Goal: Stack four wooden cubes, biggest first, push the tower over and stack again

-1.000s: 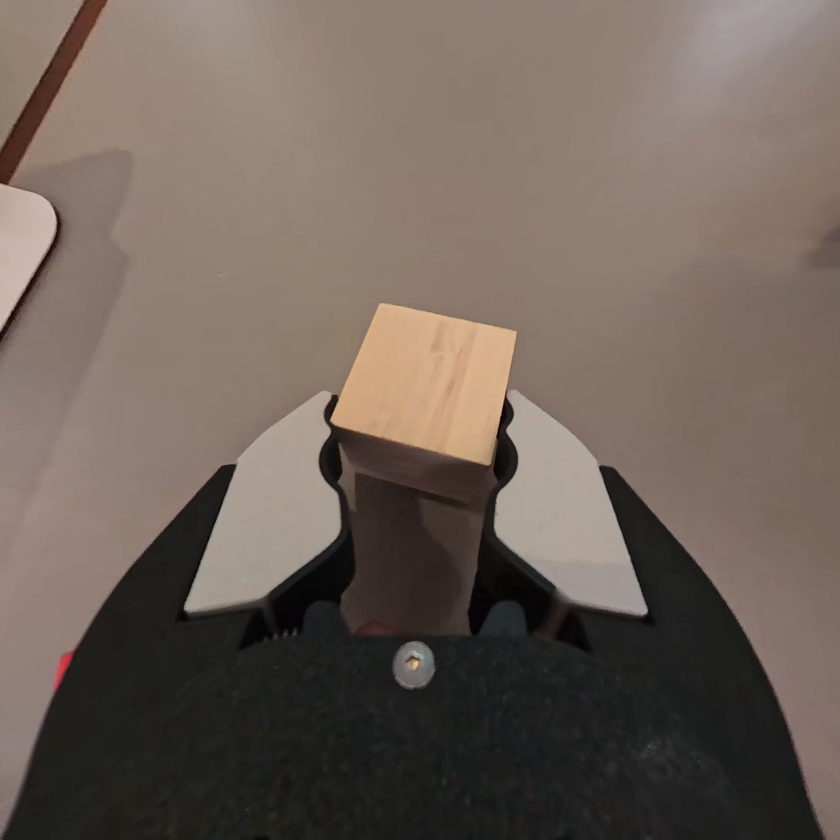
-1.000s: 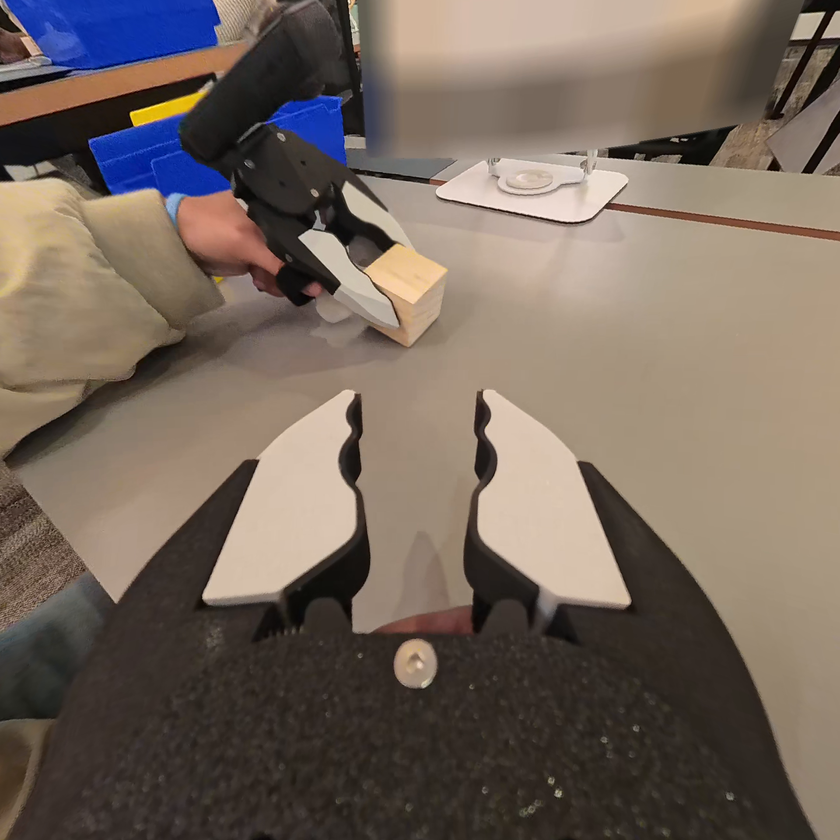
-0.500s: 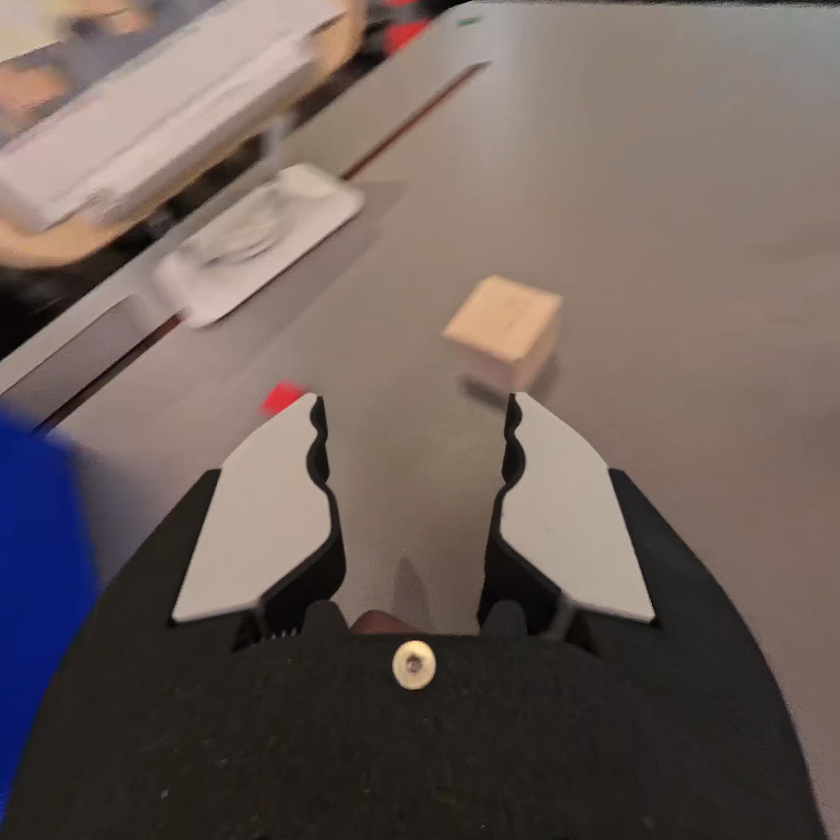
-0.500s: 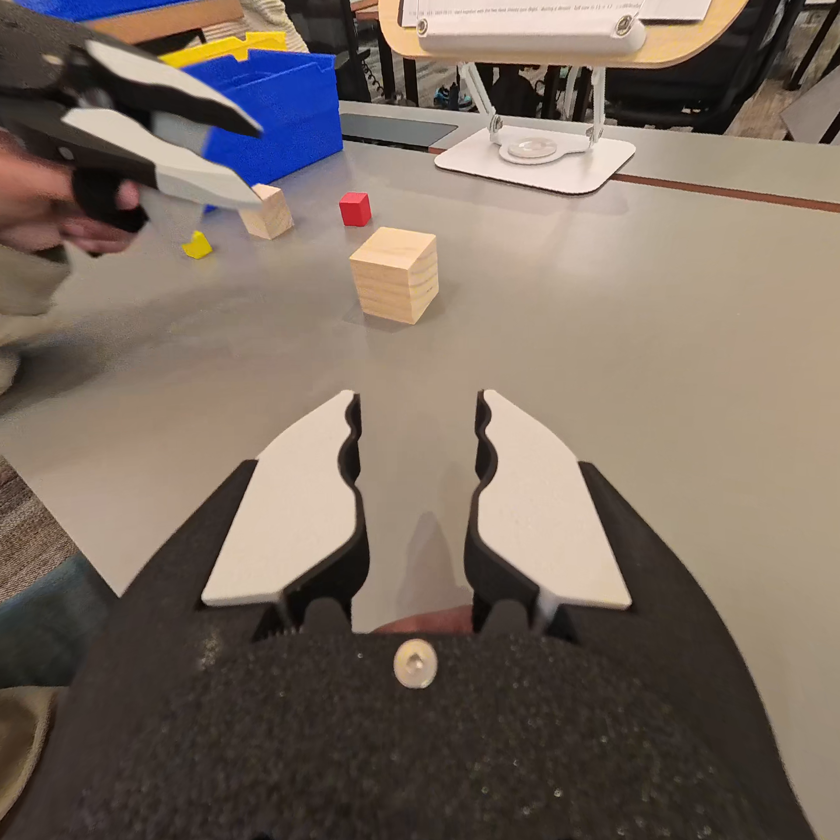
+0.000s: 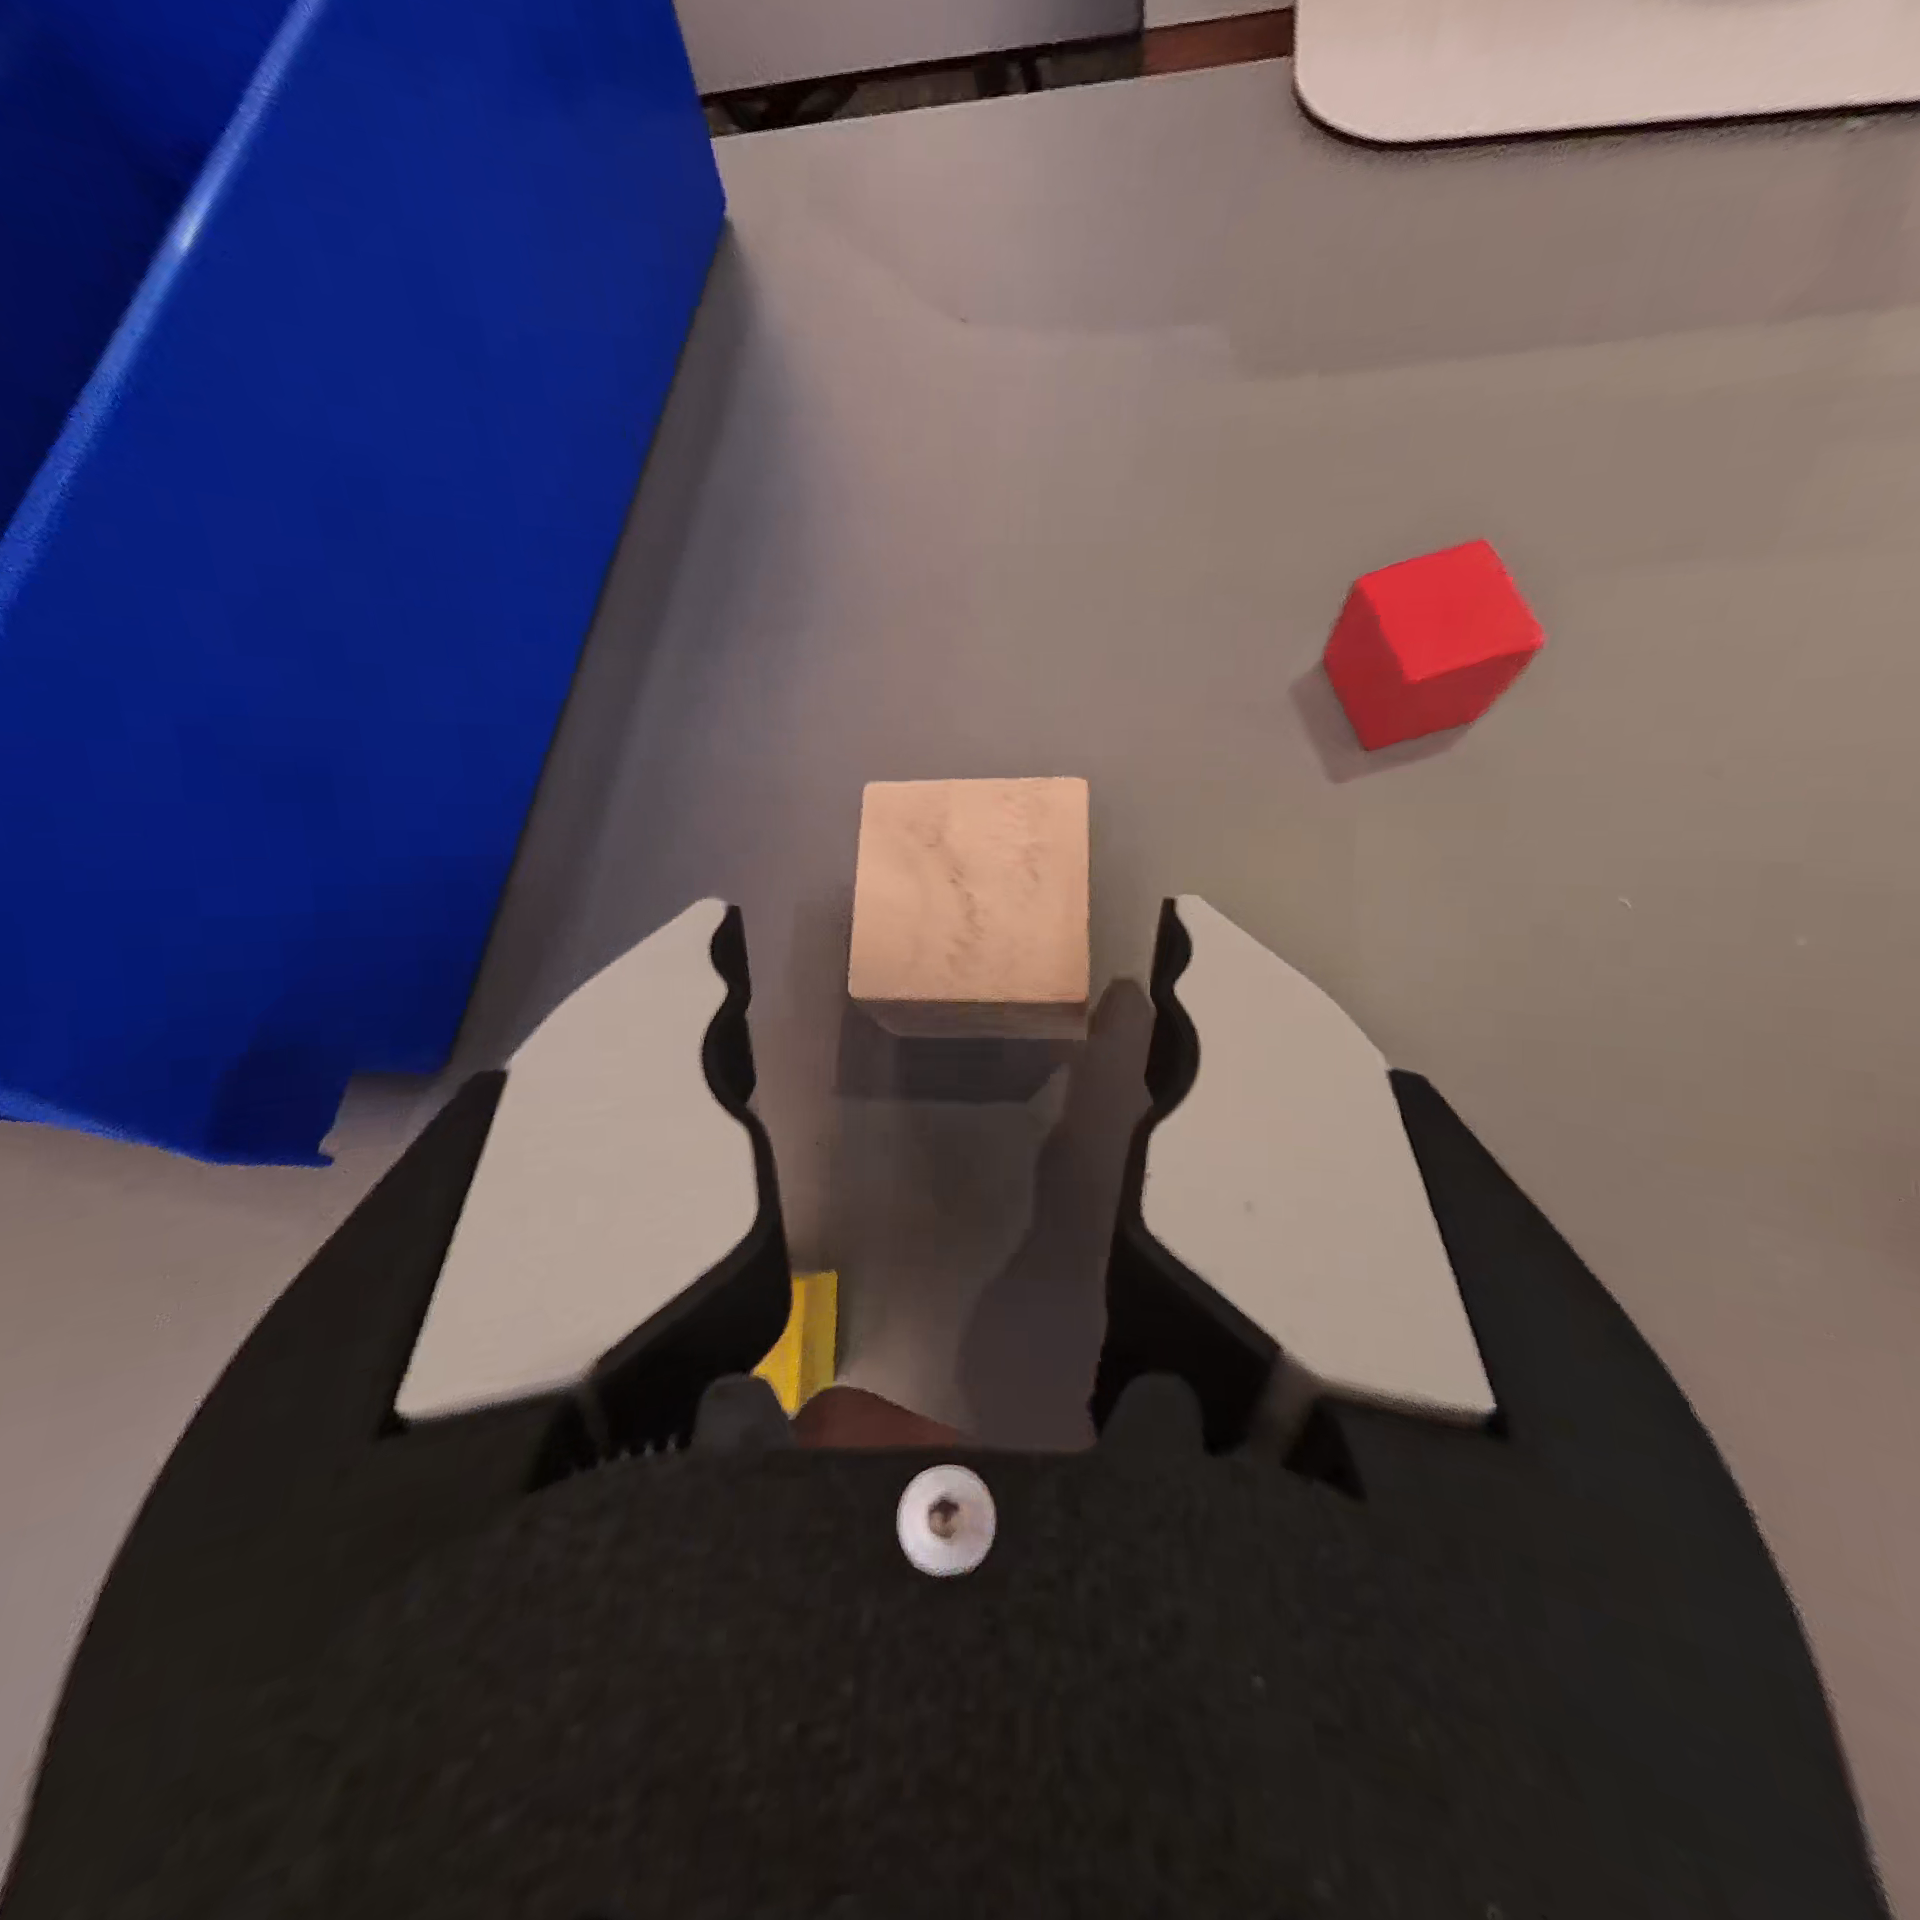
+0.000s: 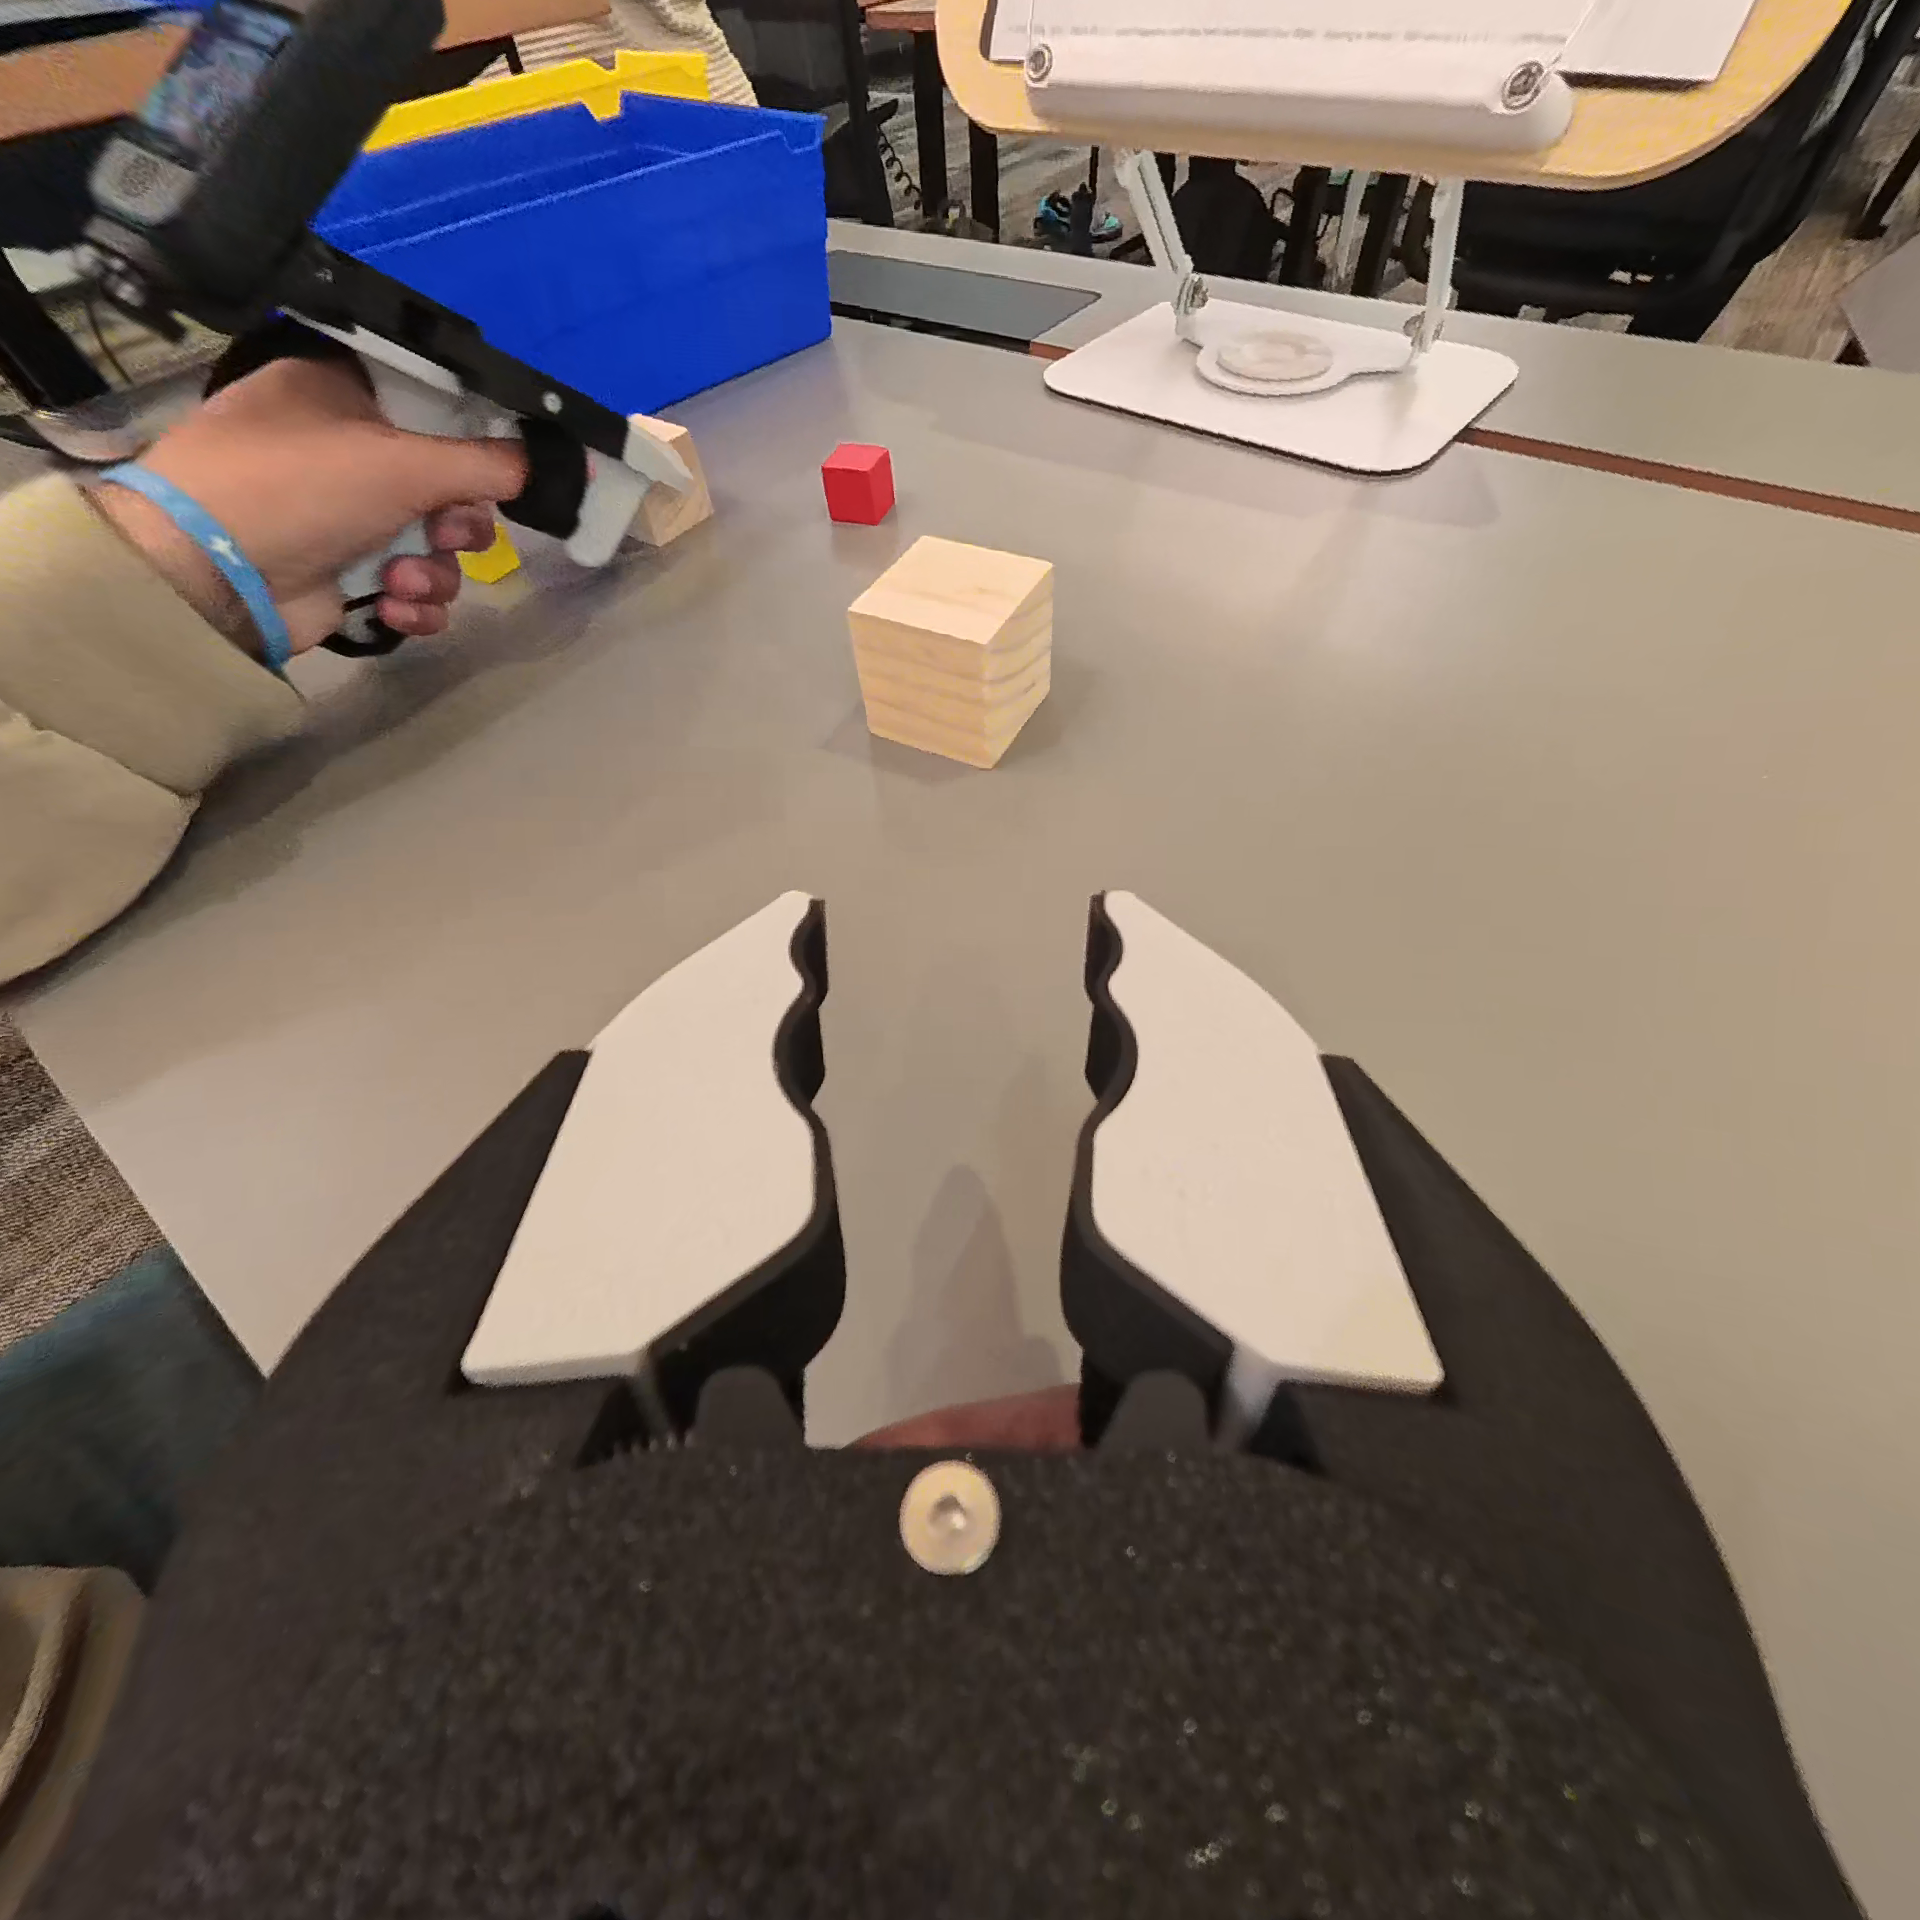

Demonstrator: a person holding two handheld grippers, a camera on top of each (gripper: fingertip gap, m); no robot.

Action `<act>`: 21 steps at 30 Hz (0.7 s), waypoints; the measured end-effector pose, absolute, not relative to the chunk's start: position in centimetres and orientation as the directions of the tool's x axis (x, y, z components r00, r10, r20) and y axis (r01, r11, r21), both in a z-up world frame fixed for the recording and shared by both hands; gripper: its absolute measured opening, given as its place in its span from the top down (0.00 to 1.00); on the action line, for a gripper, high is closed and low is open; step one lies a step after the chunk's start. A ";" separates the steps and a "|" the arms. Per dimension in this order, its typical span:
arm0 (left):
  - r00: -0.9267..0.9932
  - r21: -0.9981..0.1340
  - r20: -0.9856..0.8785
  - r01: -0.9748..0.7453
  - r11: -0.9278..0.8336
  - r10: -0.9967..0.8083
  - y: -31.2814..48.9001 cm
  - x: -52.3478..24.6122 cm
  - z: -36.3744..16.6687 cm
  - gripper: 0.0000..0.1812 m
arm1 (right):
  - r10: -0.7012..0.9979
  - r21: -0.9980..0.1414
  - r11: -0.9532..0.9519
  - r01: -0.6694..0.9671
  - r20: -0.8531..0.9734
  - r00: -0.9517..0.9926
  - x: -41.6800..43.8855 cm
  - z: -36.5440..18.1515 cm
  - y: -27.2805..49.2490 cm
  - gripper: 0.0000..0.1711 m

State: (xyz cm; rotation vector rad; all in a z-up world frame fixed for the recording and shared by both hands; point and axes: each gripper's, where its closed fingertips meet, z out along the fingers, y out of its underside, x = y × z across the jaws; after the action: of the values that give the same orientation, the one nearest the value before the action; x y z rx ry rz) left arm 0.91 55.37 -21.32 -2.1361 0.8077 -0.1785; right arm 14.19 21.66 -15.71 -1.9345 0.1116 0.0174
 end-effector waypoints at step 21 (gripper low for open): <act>-0.158 -0.777 -0.156 -0.590 0.220 -0.975 41.8 10.7 -11.6 0.72 | -0.074 -0.930 -0.355 -0.093 -0.072 0.995 15.0 -15.6 21.0 0.74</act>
State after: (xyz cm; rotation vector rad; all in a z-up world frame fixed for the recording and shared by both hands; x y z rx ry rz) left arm 10.73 41.80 -11.64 -1.4468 1.8382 -0.7467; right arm 14.98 21.01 -15.61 -1.9350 0.1194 0.0206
